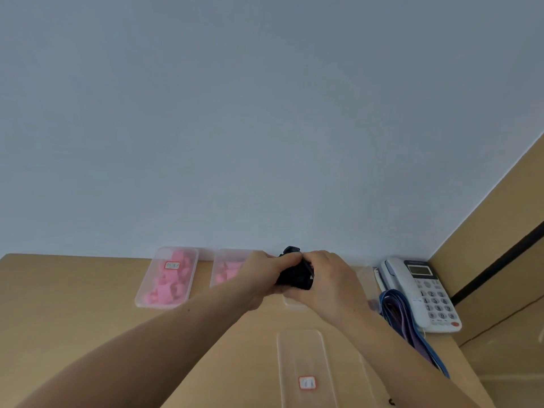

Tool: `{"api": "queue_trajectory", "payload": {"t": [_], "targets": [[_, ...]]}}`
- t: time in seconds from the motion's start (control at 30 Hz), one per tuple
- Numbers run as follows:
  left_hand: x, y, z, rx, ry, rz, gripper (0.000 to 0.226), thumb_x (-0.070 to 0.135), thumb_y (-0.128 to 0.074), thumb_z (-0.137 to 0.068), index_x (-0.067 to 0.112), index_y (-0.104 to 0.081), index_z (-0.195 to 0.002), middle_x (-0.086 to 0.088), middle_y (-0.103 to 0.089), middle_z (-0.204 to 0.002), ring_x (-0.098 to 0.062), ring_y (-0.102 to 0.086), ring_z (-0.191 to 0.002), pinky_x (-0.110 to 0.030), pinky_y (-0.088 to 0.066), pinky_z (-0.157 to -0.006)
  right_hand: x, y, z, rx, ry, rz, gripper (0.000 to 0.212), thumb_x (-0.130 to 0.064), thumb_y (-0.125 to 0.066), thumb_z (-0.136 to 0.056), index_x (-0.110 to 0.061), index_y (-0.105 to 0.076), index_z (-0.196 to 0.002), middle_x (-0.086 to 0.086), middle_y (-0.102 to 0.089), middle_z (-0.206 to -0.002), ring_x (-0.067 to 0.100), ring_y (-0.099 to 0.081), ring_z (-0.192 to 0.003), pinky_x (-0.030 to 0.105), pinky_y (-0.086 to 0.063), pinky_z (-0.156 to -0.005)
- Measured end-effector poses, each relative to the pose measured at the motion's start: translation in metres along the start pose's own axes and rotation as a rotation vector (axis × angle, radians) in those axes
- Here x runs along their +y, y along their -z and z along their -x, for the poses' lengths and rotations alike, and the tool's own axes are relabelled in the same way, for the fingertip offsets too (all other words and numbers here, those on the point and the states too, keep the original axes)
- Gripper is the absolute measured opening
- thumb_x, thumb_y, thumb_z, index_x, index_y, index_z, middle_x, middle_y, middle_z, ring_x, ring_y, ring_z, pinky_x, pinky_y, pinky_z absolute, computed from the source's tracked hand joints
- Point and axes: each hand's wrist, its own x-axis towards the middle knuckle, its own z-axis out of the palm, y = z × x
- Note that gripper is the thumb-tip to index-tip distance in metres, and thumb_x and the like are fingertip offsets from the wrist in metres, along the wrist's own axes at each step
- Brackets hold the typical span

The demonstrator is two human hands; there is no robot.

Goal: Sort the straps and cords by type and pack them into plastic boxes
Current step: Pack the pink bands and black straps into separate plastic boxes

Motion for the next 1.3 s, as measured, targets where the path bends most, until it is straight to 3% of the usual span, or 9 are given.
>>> {"api": "queue_trajectory", "payload": {"t": [0.1,0.23,0.4,0.53,0.67,0.77,0.9,1.17,1.3], "targets": [[-0.009,-0.001,-0.016,0.004,0.035,-0.181,0.047,0.047,-0.075,-0.08,0.001,-0.07,-0.089,-0.015,-0.075,-0.078,-0.026,-0.068,-0.061,-0.029,-0.055,-0.059,0.022,-0.009,-0.01,-0.05,0.028,-0.065,0.05,-0.047,-0.073,-0.072,-0.034,-0.058,-0.118,-0.016,-0.062,-0.106,0.007,-0.055,-0.101,0.024,-0.047,-0.082],[-0.021,-0.008,-0.041,0.009,0.106,-0.222,0.045,0.048,-0.058,-0.09,0.005,-0.069,-0.097,-0.015,-0.074,-0.081,-0.027,-0.069,-0.062,-0.024,-0.047,-0.046,0.06,-0.022,-0.035,-0.153,0.042,-0.154,0.044,-0.039,-0.073,-0.068,-0.034,-0.064,-0.111,-0.016,-0.067,-0.098,0.006,-0.06,-0.092,0.022,-0.049,-0.076],[-0.045,-0.014,-0.071,0.011,0.029,-0.536,0.04,0.039,-0.056,-0.085,0.017,-0.057,-0.12,-0.003,-0.067,-0.112,-0.016,-0.065,-0.095,-0.027,-0.051,-0.073,0.123,-0.039,-0.069,-0.278,0.056,-0.281,0.048,-0.04,-0.075,-0.062,-0.04,-0.067,-0.11,-0.037,-0.061,-0.078,-0.007,-0.061,-0.083,0.008,-0.046,-0.072],[-0.068,-0.018,-0.091,0.098,-0.156,-1.018,0.067,0.028,-0.065,-0.083,0.022,-0.04,-0.145,0.002,-0.049,-0.142,-0.015,-0.045,-0.129,-0.029,-0.038,-0.105,0.15,-0.063,-0.1,-0.477,0.188,-0.218,0.044,-0.055,-0.063,-0.058,-0.035,-0.067,-0.097,-0.016,-0.067,-0.08,0.004,-0.061,-0.077,0.031,-0.053,-0.071],[-0.087,-0.022,-0.101,0.064,-0.17,-1.169,0.067,0.034,-0.065,-0.082,0.024,-0.042,-0.144,0.004,-0.046,-0.144,-0.015,-0.039,-0.134,-0.034,-0.035,-0.111,0.161,-0.09,-0.121,-0.653,0.359,-0.069,0.023,-0.052,-0.067,-0.068,-0.034,-0.059,-0.08,-0.011,-0.06,-0.077,0.007,-0.056,-0.079,0.031,-0.049,-0.061],[-0.098,-0.022,-0.106,0.058,-0.166,-1.217,0.061,0.033,-0.066,-0.081,0.021,-0.049,-0.138,0.002,-0.052,-0.136,-0.015,-0.042,-0.131,-0.033,-0.038,-0.108,0.166,-0.108,-0.125,-0.716,0.424,-0.095,0.022,-0.055,-0.067,-0.071,-0.037,-0.054,-0.075,-0.01,-0.056,-0.079,0.008,-0.048,-0.086,0.031,-0.047,-0.066],[-0.109,-0.024,-0.108,0.058,-0.19,-1.263,0.061,0.038,-0.064,-0.08,0.024,-0.051,-0.139,0.007,-0.056,-0.135,-0.015,-0.034,-0.139,-0.035,-0.035,-0.112,0.175,-0.121,-0.125,-0.755,0.52,-0.137,0.032,-0.055,-0.069,-0.072,-0.039,-0.067,-0.1,-0.016,-0.061,-0.086,0.009,-0.048,-0.099,0.027,-0.046,-0.077],[-0.116,-0.031,-0.119,0.088,-0.122,-1.351,0.048,0.044,-0.06,-0.082,0.024,-0.063,-0.125,0.007,-0.064,-0.117,-0.016,-0.045,-0.124,-0.04,-0.042,-0.101,0.181,-0.135,-0.134,-0.72,0.701,0.113,0.064,-0.056,-0.068,-0.077,-0.04,-0.052,-0.137,-0.007,-0.051,-0.116,0.017,-0.038,-0.103,0.03,-0.036,-0.084],[-0.113,-0.035,-0.125,0.127,-0.095,-1.415,0.042,0.046,-0.063,-0.079,0.027,-0.065,-0.116,0.009,-0.063,-0.114,-0.019,-0.048,-0.117,-0.035,-0.041,-0.095,0.179,-0.134,-0.129,-0.643,0.708,0.143,0.062,-0.052,-0.067,-0.076,-0.032,-0.055,-0.133,-0.003,-0.043,-0.109,0.02,-0.04,-0.102,0.033,-0.039,-0.082]]}}
